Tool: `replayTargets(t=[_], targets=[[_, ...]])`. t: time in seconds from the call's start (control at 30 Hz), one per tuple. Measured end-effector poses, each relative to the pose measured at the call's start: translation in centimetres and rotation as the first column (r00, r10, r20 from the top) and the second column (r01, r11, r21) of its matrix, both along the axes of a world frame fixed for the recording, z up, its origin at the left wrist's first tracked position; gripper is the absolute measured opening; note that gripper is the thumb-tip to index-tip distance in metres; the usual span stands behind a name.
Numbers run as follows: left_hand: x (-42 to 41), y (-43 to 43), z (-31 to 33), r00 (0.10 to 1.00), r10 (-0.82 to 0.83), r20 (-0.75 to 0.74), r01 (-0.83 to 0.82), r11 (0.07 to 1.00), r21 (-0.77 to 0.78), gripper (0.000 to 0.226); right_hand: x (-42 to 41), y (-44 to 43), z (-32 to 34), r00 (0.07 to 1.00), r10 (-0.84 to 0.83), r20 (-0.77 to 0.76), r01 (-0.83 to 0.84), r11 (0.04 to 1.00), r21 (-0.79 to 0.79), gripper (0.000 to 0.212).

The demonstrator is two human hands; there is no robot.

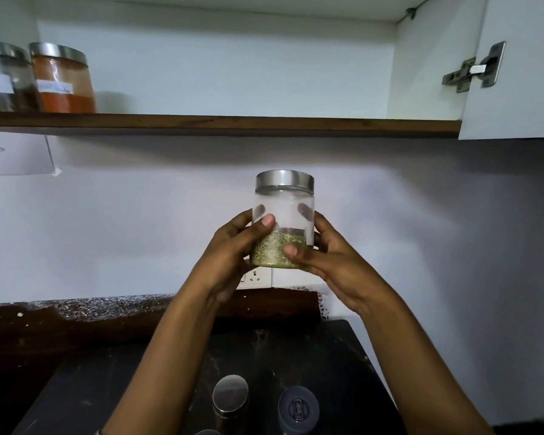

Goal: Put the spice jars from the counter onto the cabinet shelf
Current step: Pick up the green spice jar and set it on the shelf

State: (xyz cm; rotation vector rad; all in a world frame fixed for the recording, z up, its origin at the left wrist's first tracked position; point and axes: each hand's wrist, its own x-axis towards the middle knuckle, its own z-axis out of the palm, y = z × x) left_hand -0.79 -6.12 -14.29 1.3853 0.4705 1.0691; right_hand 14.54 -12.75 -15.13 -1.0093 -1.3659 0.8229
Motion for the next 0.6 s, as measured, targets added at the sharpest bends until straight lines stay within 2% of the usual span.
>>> replayTargets(t=[0.1, 0.2, 0.3, 0.37, 0.47, 0.5, 0.6], targets=[[1.2, -0.6, -0.2, 0.991, 0.131, -0.022, -0.129, 0.990, 0.064, 0.063, -0.1, -0.1, 0.2, 0.981, -0.194, 0.020, 0.193, 0.980, 0.043, 0.098], [1.7, -0.9, -0.3, 0.986, 0.164, -0.028, -0.160, 0.979, 0.128, 0.065, -0.1, -0.3, 0.2, 0.945, -0.308, 0.111, 0.299, 0.950, 0.091, 0.102], [1.9, -0.7, 0.1, 0.993, 0.104, 0.064, -0.108, 0.992, 0.064, 0.055, 0.2, -0.7, 1.0, 0.943, -0.279, 0.179, 0.262, 0.958, 0.113, 0.098], [1.9, -0.2, 0.2, 0.989, 0.075, 0.128, -0.075, 0.997, -0.003, 0.049, 0.9, -0.9, 1.6, 0.970, -0.196, 0.147, 0.184, 0.979, 0.086, 0.096], [2.1, -0.3, 0.2, 0.981, 0.033, 0.193, -0.022, 0.998, -0.058, 0.066, 1.8, -0.9, 2.0, 0.996, -0.069, 0.058, 0.066, 0.997, 0.043, 0.092], [2.3, -0.4, 0.3, 0.979, 0.048, 0.197, -0.037, 0.998, -0.059, 0.067, 1.8, -0.9, 2.0, 0.996, -0.072, 0.058, 0.070, 0.996, 0.047, 0.093], [2.5, -1.0, 0.5, 0.975, 0.169, 0.142, -0.173, 0.985, 0.013, 0.047, 1.3, -0.6, 2.1, 0.981, -0.184, 0.063, 0.177, 0.979, 0.100, 0.093]])
